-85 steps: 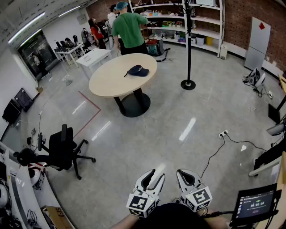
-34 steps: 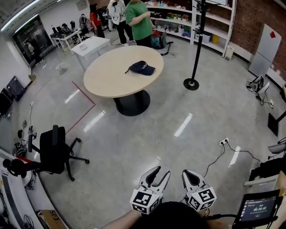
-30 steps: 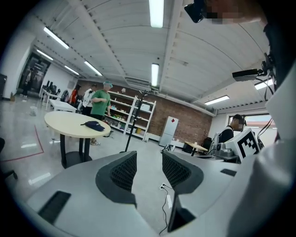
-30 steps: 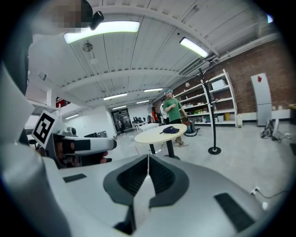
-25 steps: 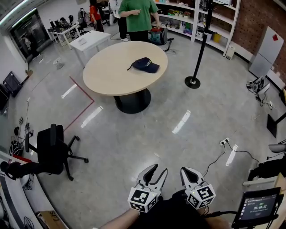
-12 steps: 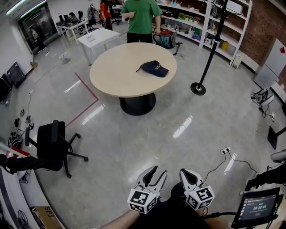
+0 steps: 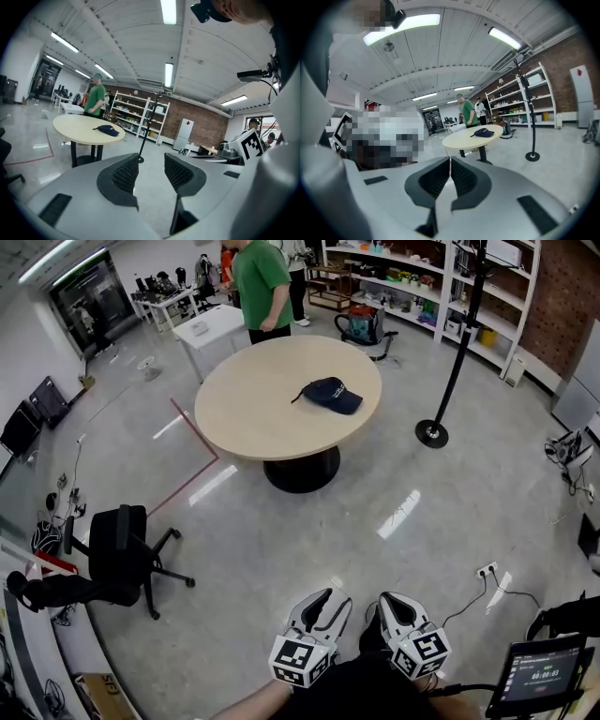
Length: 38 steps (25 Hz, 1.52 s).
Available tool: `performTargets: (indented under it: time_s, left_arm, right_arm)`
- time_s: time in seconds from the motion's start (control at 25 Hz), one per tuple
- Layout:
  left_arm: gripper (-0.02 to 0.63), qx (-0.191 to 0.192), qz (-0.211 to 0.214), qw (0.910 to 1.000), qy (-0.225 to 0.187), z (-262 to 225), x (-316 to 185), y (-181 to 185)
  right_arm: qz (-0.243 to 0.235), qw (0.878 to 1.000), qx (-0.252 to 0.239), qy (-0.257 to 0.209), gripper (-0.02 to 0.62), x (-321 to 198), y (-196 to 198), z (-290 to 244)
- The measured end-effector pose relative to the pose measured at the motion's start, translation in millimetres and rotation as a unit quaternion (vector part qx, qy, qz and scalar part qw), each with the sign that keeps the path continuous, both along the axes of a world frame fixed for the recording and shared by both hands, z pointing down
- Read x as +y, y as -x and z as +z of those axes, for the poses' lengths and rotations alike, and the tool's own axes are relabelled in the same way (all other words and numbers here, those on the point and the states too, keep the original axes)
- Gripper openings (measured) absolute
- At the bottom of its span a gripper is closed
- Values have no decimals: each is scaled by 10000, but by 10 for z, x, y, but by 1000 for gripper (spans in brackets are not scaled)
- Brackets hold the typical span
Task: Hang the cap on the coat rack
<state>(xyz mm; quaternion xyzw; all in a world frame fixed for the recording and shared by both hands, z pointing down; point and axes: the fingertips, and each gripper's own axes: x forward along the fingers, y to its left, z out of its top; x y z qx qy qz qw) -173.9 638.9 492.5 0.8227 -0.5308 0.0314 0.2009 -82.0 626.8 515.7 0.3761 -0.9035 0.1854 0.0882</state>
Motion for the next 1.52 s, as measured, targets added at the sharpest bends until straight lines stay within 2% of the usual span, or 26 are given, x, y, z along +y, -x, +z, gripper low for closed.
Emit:
performTargets:
  time_s: [0.52, 0.88, 1.12, 1.52]
  left_arm:
    - [181, -241, -318, 9992, 27, -91, -1298, -593]
    - [181, -292, -496, 9983, -33, -143, -1324, -564]
    - [181, -301, -736, 9968, -3, -49, -1967, -812]
    - [181, -270, -778, 9966, 77, 58, -2359, -764]
  right_arm:
    - [-399, 9989, -261, 3, 8, -1408, -535, -51]
    - [-476, 9982, -354, -36, 8, -1522, -524, -99]
    - [-633, 9972, -395, 14, 8, -2203, -812, 18]
    - [-715, 9969, -319, 78, 8, -2581, -738, 123]
